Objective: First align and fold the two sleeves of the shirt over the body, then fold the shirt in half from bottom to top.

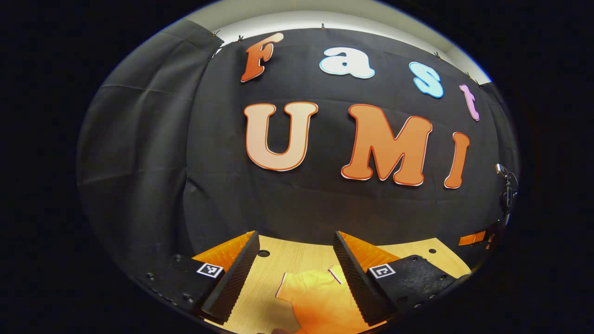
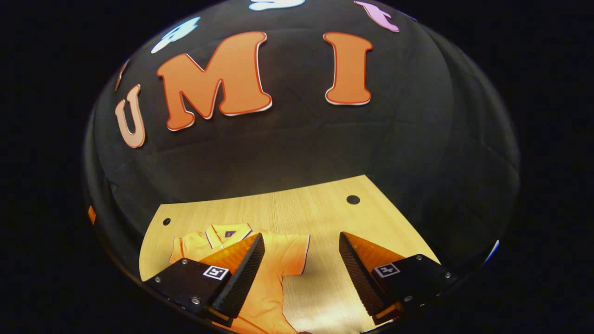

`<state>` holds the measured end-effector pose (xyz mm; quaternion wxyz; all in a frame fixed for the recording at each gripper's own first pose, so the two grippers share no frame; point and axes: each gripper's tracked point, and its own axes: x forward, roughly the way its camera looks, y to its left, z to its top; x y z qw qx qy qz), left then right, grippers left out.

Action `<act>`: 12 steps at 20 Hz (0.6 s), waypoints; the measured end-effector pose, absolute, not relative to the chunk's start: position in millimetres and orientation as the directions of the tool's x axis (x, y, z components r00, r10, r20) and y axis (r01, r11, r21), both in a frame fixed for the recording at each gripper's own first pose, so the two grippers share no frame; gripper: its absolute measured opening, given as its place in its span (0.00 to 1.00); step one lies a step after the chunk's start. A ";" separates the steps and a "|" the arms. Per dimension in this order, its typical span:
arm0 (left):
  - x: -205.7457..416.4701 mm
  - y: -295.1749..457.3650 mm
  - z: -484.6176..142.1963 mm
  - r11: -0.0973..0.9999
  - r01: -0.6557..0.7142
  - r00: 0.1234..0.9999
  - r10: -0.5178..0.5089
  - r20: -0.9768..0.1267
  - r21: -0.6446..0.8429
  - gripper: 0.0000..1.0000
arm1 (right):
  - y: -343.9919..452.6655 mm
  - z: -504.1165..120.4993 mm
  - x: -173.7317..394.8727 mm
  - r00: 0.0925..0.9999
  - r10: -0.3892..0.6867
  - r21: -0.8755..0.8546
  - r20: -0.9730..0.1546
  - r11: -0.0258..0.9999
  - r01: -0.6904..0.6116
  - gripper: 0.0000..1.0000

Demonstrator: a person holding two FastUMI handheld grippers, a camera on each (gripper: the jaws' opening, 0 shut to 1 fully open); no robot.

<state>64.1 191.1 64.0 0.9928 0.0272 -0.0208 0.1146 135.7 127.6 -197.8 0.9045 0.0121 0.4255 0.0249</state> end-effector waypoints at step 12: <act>96.4 218.7 13.7 0.950 -0.312 0.947 0.314 -0.067 0.032 0.98 | 133.3 -358.0 159.4 0.223 0.040 0.025 -0.974 0.997 -0.068 0.98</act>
